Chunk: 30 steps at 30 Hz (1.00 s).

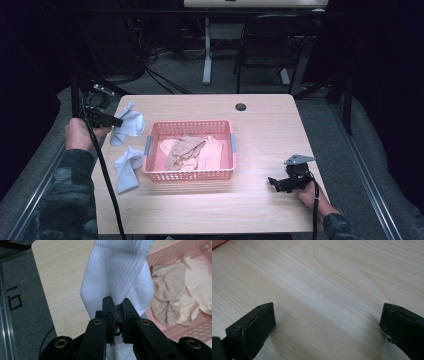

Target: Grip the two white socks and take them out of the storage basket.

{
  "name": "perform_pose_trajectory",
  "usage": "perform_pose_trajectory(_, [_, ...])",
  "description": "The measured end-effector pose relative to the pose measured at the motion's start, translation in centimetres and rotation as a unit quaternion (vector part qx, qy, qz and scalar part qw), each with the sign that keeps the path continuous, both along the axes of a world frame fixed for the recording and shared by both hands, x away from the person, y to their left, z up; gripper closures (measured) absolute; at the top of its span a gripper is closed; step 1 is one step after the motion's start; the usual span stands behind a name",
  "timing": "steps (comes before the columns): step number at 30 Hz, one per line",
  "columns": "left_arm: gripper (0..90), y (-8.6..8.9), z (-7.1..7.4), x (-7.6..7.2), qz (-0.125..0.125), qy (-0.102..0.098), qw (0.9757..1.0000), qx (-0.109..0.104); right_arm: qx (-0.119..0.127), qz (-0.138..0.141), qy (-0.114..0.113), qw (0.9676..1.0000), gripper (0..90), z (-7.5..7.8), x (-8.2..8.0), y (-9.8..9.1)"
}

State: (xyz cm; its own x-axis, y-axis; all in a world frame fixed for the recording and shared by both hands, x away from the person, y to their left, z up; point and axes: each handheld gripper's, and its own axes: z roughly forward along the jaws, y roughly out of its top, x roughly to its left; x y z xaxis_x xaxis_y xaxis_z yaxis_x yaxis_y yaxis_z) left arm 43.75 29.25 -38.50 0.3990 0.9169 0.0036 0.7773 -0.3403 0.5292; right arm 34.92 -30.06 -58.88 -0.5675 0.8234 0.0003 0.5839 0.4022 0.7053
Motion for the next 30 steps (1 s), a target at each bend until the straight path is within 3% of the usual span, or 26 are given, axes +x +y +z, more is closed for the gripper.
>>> perform_pose_trajectory(5, [83.7, 0.9, -0.8, 0.4, 0.012, 0.006, 0.9999, 0.005, 0.001, 0.0, 0.0, 1.0, 0.0, 0.0, 0.0, 0.0])
perform_pose_trajectory(15, [84.1, 2.1, -3.8, 1.1, 0.034, 0.018, 0.9993, -0.002, 0.002, 0.0, 0.001, 1.0, 0.0, 0.0, 0.0, 0.0])
perform_pose_trajectory(23, [84.1, 2.0, -5.6, 1.9, 0.042, 0.029, 0.9986, 0.012, 0.003, 0.0, 0.001, 1.0, 0.0, 0.0, 0.0, 0.0])
perform_pose_trajectory(27, [84.4, 1.8, -6.2, 2.3, 0.045, 0.02, 0.9987, 0.012, 0.003, -0.001, 0.0, 1.0, 0.0, 0.0, 0.0, 0.0])
perform_pose_trajectory(30, [84.5, 1.6, -7.3, 3.0, 0.053, 0.032, 0.998, 0.016, 0.002, -0.001, 0.0, 1.0, 0.0, 0.0, 0.0, 0.0])
